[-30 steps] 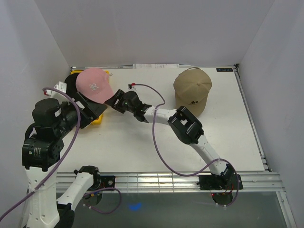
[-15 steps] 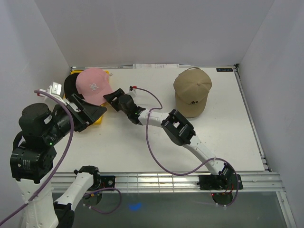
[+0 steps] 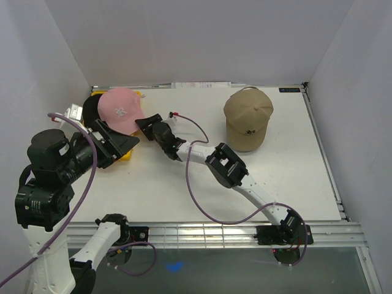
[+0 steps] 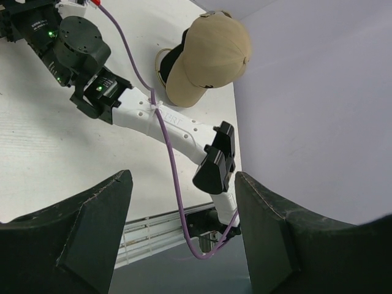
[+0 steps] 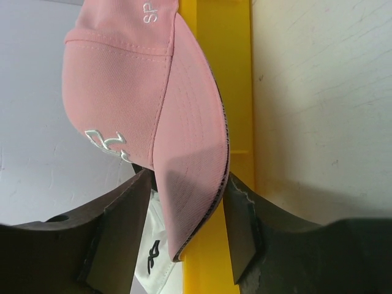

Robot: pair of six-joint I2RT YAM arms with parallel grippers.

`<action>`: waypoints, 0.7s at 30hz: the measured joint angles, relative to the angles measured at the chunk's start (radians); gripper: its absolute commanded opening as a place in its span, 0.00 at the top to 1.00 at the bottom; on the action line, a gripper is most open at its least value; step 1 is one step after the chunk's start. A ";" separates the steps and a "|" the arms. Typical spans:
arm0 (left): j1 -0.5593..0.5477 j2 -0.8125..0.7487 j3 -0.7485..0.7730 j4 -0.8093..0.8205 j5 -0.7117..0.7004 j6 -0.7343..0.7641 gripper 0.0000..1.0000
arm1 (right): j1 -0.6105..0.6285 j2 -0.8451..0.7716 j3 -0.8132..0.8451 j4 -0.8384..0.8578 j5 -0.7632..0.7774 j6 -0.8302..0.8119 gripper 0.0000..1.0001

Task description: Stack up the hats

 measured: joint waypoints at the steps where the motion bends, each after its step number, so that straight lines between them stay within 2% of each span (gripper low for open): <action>1: 0.000 0.000 -0.001 0.000 0.000 -0.001 0.22 | 0.000 0.005 0.002 0.002 0.000 0.009 0.47; 4: 0.000 0.000 -0.004 0.000 0.001 -0.001 0.23 | -0.006 0.008 0.002 0.005 -0.001 0.023 0.60; 5: 0.000 -0.001 -0.006 0.002 0.001 -0.002 0.22 | -0.007 0.008 0.002 0.008 -0.002 0.026 0.67; 11: 0.000 -0.009 -0.029 0.004 0.001 -0.004 0.23 | -0.014 0.008 0.001 0.096 -0.024 0.066 0.92; 21: 0.000 -0.020 -0.034 0.004 0.000 -0.010 0.23 | -0.019 0.005 -0.043 0.235 -0.071 0.115 0.92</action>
